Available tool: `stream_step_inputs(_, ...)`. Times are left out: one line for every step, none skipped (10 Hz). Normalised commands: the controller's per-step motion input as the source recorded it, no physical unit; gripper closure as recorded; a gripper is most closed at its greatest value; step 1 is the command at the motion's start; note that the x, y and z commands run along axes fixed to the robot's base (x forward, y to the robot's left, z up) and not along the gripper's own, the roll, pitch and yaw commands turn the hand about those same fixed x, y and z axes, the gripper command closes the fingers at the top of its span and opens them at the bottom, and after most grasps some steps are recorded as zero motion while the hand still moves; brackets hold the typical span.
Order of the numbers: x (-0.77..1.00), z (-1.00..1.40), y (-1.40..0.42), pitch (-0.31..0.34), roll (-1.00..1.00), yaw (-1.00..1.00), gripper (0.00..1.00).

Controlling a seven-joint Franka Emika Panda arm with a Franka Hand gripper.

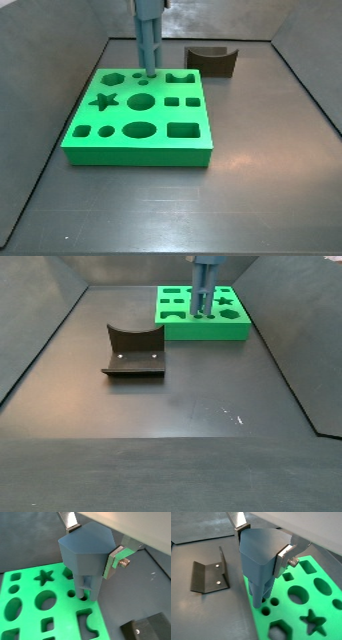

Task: Insert the 3 prong object.

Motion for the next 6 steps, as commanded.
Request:
stream_step_inputs(-0.21, -0.31, -0.36, -0.123, -0.07, 0.0, 1.0)
stream_step_inputs(-0.17, -0.23, -0.12, -0.061, -0.03, -0.04, 1.0)
stream_step_inputs(-0.23, -0.19, 0.0, -0.026, 0.0, -0.1, 1.0)
stream_step_inputs(-0.07, -0.23, 0.0, -0.026, -0.04, -0.23, 1.0)
stream_step_inputs(-0.03, -0.26, 0.0, -0.004, -0.04, -0.27, 1.0)
stream_step_inputs(-0.18, -0.28, 0.01, -0.039, -0.1, -0.15, 1.0)
